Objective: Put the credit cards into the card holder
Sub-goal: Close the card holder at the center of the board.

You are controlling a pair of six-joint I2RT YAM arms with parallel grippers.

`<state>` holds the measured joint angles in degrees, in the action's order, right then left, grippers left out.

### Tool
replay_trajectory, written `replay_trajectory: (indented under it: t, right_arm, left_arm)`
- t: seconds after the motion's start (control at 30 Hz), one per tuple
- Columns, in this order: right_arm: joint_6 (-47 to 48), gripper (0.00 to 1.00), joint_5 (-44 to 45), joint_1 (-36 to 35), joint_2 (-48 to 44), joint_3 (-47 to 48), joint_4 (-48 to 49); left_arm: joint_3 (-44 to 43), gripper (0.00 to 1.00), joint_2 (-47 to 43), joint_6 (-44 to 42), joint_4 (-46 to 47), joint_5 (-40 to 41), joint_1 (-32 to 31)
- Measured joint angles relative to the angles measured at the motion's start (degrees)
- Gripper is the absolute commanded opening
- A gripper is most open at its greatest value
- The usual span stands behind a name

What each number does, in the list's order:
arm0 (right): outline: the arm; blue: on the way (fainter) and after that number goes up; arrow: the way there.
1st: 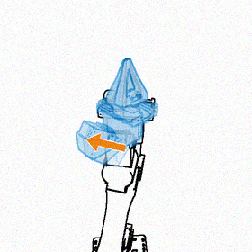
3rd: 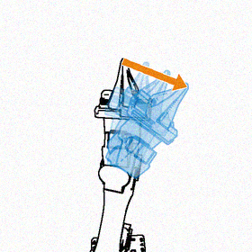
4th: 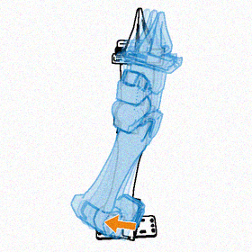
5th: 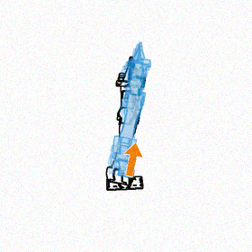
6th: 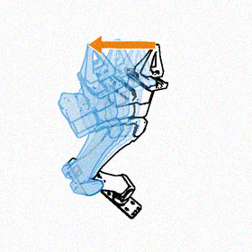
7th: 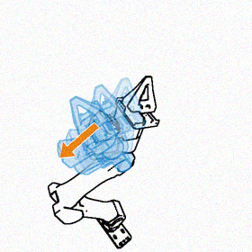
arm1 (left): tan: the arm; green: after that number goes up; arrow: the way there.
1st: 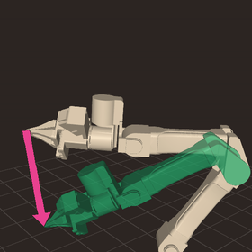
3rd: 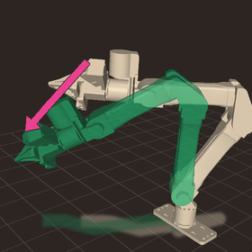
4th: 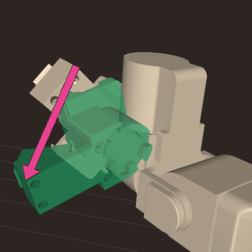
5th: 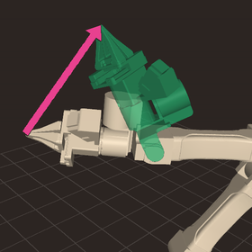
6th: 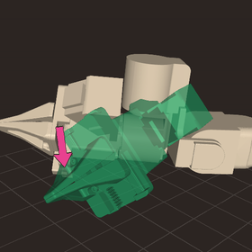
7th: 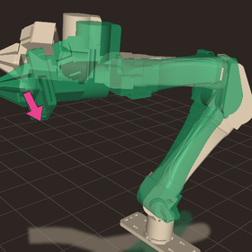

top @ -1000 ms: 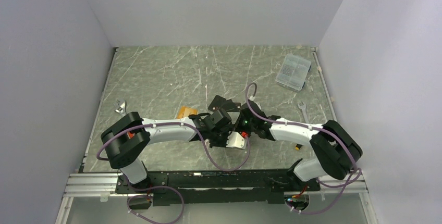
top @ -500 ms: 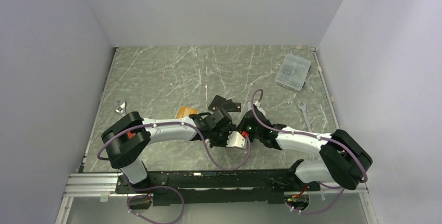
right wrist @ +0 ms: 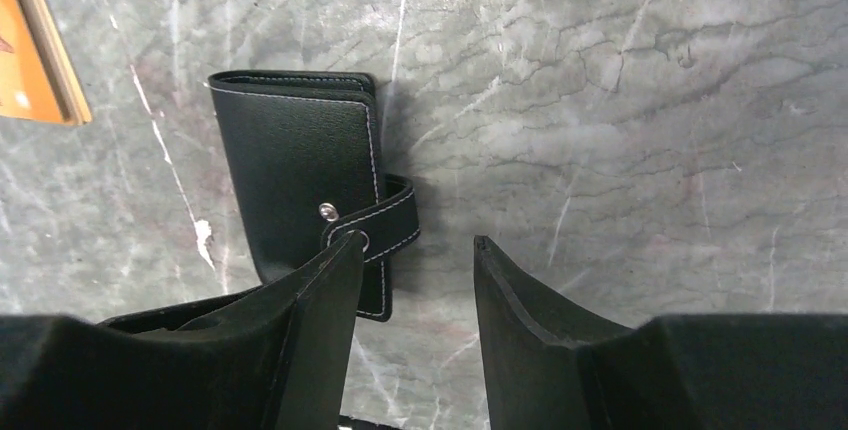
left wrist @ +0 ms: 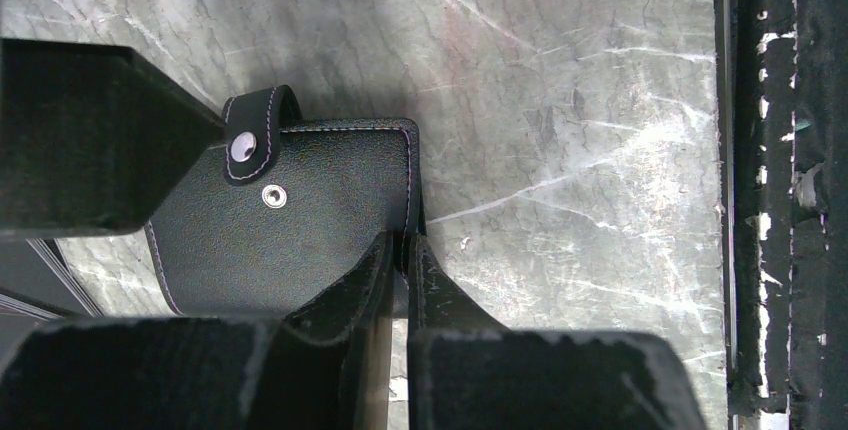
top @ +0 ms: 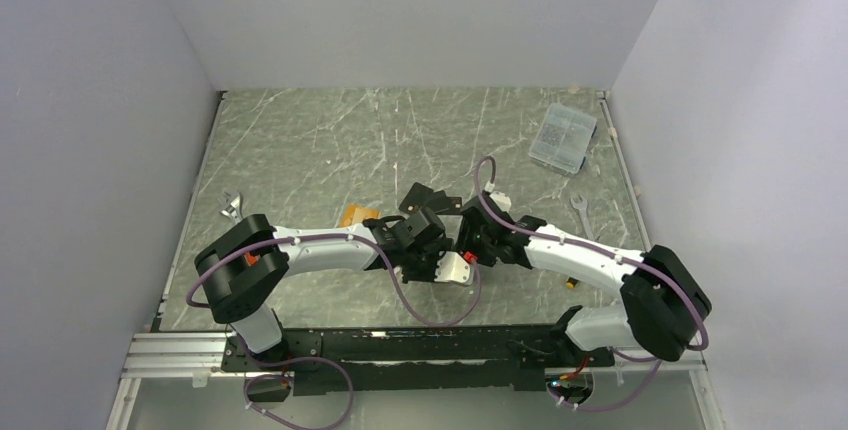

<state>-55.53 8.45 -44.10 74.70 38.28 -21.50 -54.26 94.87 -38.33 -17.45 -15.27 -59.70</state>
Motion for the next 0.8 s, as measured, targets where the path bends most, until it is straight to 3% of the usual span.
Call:
replay_trajectory:
  t: [0.37,0.57,0.8]
  right_arm:
    - [3.6,0.49,-1.0,-2.3,5.4,6.1,-4.1]
    - [4.9,0.45,-1.6,-2.9,7.7,9.2,-4.3]
    - [5.3,0.22,-2.9,-2.9,9.0,9.4,-4.8]
  left_arm:
    - [0.0,0.08,0.0,0.0,-0.1,0.0,0.0]
    - [0.0,0.08,0.0,0.0,-0.1,0.0,0.0]
    - [0.0,0.07,0.0,0.0,-0.1,0.0,0.0]
